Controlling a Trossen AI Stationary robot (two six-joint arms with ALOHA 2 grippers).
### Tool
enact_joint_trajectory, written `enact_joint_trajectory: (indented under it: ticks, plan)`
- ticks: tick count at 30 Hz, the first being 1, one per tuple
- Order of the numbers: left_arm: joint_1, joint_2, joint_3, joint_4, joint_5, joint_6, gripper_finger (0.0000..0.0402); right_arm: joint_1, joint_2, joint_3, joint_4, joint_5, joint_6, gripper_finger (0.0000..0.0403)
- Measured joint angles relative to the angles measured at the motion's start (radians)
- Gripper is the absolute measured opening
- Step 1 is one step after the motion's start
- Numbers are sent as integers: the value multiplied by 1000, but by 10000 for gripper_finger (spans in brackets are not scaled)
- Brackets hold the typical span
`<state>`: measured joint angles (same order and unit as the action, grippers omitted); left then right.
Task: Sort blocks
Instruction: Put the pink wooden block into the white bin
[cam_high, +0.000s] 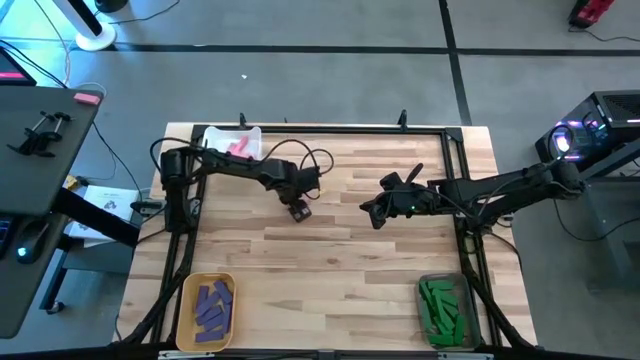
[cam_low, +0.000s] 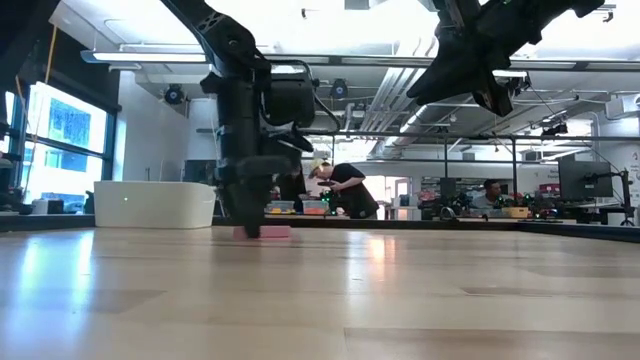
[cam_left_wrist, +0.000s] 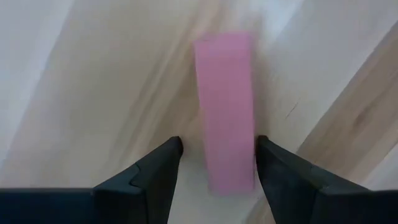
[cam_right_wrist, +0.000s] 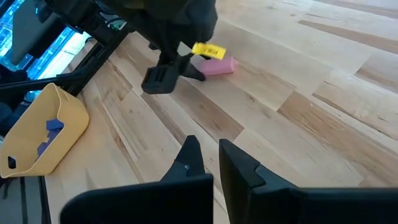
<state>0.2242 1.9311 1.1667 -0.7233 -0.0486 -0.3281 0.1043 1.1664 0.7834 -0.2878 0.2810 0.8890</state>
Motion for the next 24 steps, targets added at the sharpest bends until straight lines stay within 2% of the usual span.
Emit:
enact_joint_trajectory:
  ticks: [2, 4, 10, 16, 19, 24]
  plan:
    - [-8, -7, -3, -44, -25, 40, 187, 0, 0, 0, 0, 0, 0, 0]
    - [-14, -22, -8, -68, -31, 68, 158, 0, 0, 0, 0, 0, 0, 0]
    - [-15, -117, -14, -53, -47, 132, 17, 0, 0, 0, -1, 5, 0, 0]
    - [14, -286, -12, -14, -44, 187, 3, 0, 0, 0, 0, 6, -8, 0]
    - [25, -372, -10, 40, -43, 230, 9, 0, 0, -1, -1, 8, -8, 0]
    - [63, -386, -10, 93, -24, 217, 31, 0, 0, -1, 5, 11, -8, 0]
